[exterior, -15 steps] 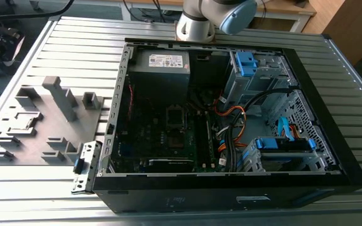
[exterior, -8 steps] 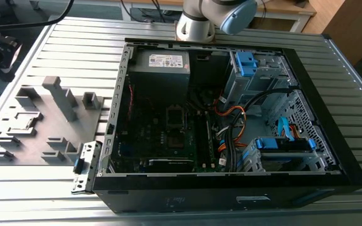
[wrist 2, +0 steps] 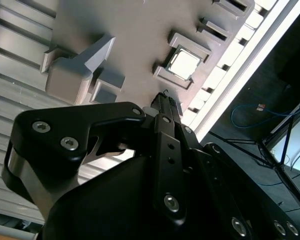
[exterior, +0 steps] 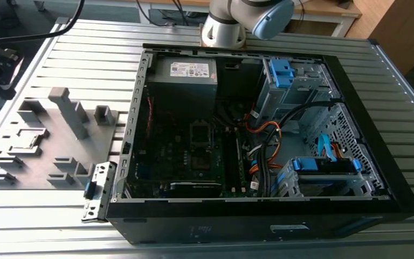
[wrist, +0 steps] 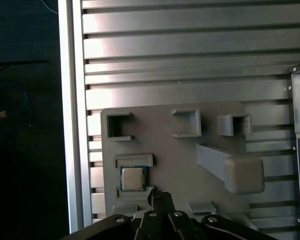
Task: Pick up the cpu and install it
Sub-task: 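Reach for the cpu, then pick up the cpu and move it towards the insertion slot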
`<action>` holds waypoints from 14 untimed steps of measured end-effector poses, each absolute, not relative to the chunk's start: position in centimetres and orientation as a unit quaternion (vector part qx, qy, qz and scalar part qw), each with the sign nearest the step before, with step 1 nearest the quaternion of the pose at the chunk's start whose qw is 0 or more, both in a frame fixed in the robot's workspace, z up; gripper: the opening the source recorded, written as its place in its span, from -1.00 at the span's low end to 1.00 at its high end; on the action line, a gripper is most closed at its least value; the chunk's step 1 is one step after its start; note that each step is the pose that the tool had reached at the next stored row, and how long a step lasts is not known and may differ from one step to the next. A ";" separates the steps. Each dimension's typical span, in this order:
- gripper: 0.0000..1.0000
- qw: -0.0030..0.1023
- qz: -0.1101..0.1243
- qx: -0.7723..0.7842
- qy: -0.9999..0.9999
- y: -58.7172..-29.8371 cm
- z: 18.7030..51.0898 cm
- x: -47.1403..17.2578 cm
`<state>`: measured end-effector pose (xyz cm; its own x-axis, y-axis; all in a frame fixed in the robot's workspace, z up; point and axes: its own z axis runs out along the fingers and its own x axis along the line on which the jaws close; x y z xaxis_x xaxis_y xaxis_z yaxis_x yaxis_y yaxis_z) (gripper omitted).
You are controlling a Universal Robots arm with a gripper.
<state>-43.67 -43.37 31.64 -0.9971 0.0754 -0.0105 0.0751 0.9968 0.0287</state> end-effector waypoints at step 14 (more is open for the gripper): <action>-0.79 0.006 0.014 0.038 0.999 -43.6 31.1 -44.1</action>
<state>-44.09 -43.57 31.09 -0.9971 0.0753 -0.0103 0.0750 0.9968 0.0287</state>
